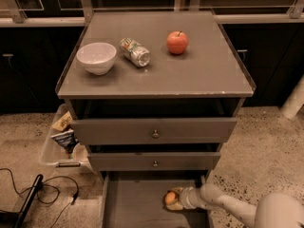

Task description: Place orange into bottom drawer

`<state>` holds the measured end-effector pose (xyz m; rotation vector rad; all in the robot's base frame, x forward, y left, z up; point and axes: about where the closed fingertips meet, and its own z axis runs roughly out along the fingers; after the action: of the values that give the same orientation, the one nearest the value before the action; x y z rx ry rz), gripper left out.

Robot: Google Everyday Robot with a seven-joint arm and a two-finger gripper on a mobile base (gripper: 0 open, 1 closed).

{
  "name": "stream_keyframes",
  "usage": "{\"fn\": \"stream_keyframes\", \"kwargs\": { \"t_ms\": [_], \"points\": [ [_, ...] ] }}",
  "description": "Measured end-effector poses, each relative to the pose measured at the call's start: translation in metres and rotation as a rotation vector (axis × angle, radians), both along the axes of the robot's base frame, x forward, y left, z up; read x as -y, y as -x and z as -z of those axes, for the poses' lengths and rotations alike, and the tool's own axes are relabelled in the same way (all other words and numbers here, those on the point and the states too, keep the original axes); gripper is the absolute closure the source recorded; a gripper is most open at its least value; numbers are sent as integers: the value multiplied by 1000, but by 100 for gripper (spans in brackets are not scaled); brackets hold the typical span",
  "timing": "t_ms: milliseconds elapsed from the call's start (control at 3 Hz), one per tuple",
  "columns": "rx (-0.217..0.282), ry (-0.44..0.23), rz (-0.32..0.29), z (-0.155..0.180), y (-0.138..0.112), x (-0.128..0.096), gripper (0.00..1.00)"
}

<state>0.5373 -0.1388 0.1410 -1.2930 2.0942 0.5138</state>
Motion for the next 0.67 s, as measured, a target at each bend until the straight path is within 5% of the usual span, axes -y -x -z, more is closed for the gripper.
{"fn": "stream_keyframes", "kwargs": {
  "t_ms": [333, 667],
  "points": [
    [0, 0, 0, 0, 0, 0, 12],
    [0, 0, 0, 0, 0, 0, 0]
  ]
}}
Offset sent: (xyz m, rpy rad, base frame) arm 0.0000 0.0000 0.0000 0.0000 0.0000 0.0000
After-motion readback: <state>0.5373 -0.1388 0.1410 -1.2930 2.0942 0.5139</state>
